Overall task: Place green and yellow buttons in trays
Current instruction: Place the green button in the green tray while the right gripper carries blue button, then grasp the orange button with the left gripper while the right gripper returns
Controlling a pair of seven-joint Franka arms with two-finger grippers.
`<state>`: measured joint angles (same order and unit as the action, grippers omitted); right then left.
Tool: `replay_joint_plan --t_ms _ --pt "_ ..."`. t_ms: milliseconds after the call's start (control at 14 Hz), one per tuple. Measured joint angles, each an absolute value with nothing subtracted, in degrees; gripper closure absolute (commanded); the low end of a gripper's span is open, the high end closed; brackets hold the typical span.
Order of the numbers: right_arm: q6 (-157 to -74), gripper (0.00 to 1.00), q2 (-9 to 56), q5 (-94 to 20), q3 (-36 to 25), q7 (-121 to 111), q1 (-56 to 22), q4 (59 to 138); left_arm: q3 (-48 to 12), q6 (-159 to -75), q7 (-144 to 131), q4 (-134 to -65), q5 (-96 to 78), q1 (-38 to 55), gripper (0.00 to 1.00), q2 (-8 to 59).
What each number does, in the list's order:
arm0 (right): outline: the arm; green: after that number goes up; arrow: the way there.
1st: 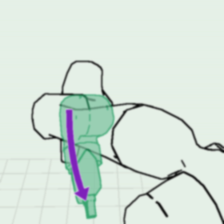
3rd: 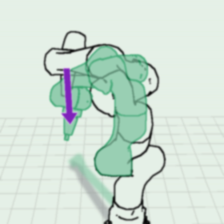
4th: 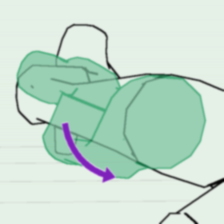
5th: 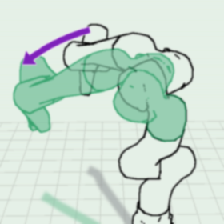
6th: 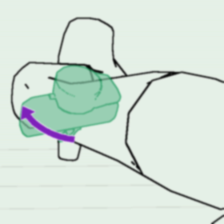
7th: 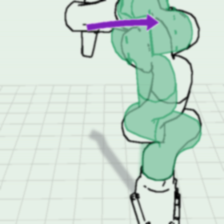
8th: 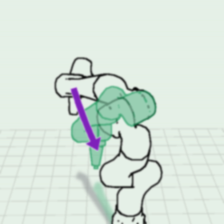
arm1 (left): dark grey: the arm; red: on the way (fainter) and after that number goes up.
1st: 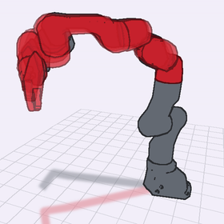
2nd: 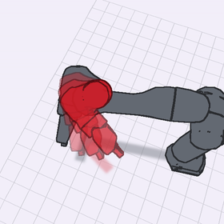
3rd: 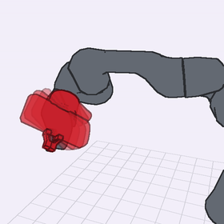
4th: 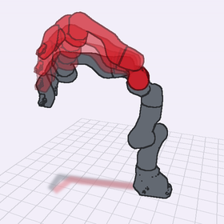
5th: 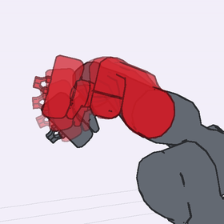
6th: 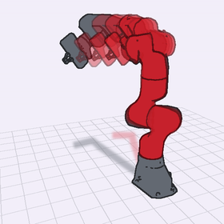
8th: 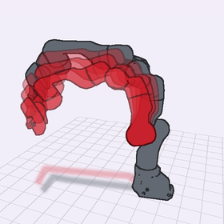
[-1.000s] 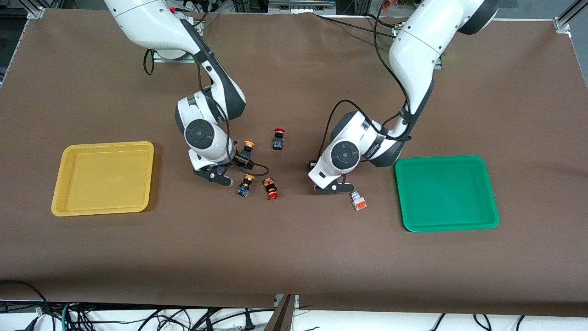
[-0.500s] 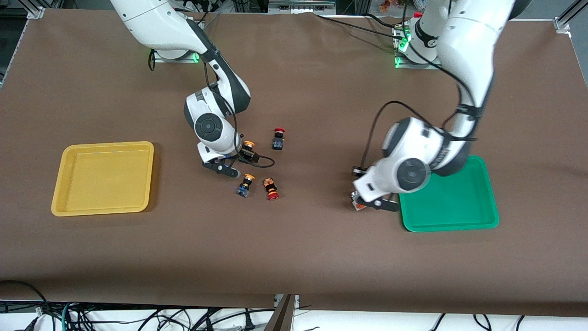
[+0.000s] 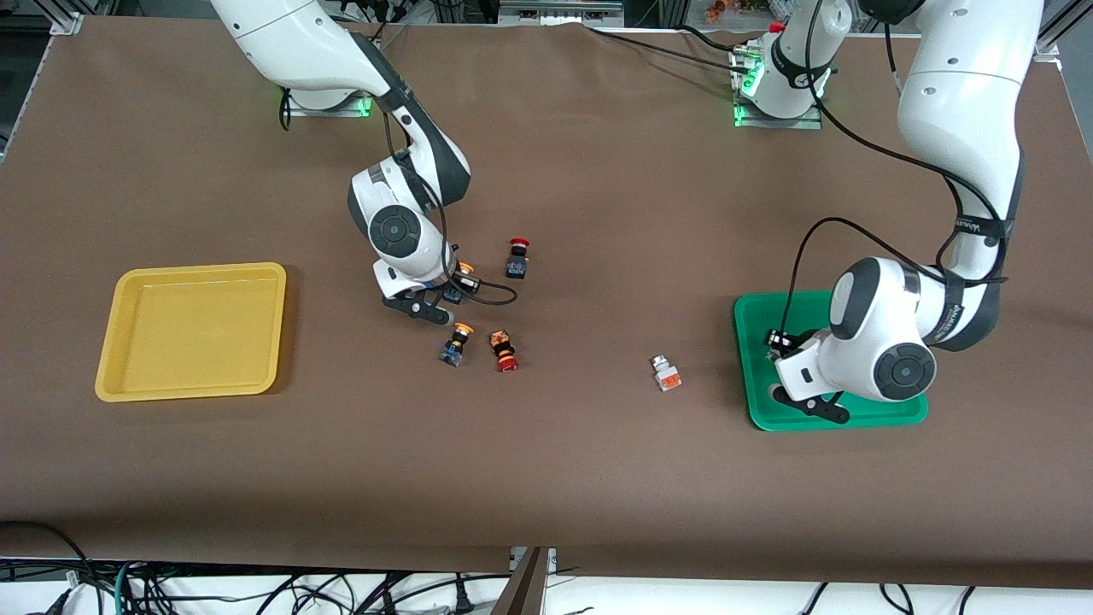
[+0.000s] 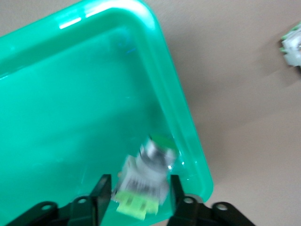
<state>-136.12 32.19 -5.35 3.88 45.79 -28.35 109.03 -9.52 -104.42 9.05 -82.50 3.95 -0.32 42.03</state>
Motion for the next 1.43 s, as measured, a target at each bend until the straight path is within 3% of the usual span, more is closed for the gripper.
replay_joint_plan --t_ms 143,429,571,786,1071,1143,1214,1286,1429 --pt "-130.35 1.0 30.26 -5.34 -0.29 38.52 -28.09 107.37 -10.95 -104.43 9.13 -81.89 3.41 -0.24 0.0 41.66" --pt "-116.73 1.0 26.06 -5.41 -15.33 10.83 -24.26 102.79 -16.39 -103.94 3.05 -80.97 1.69 0.7 0.0 39.23" --pt "-116.24 1.0 26.02 -5.39 -17.95 0.31 -18.73 102.57 -19.46 -105.04 -7.03 -81.17 1.68 3.65 0.0 39.3" --pt "-118.42 1.0 27.97 -5.34 -18.2 -10.13 -9.95 102.67 -19.11 -113.01 -19.33 -81.58 2.56 11.51 0.0 41.33" --pt "-125.79 1.0 33.47 -5.34 -18.14 -18.06 -3.51 102.71 -18.04 -116.18 -22.48 -81.65 3.49 12.33 0.0 44.9" --pt "-127.13 0.86 34.35 -5.34 -18.12 -18.92 -3.08 102.7 -17.79 -116.26 -23.16 -81.64 3.49 11.82 0.0 45.34" --pt "-127.78 0.12 34.86 -5.34 -18.1 -19.43 -2.87 102.67 -17.47 -116.32 -24.98 -81.64 3.49 11.45 0.0 45.65" --pt "-127.9 0.0 35.04 -5.34 -18.09 -19.64 -2.77 102.65 -17.19 -117.03 -27.38 -81.65 3.49 11.23 0.0 46.02" --pt "-127.94 0.0 34.97 -5.36 -17.92 -19.71 -2.76 102.03 -16.94 -120.42 -31.23 -81.81 3.49 11.1 0.0 47.37"
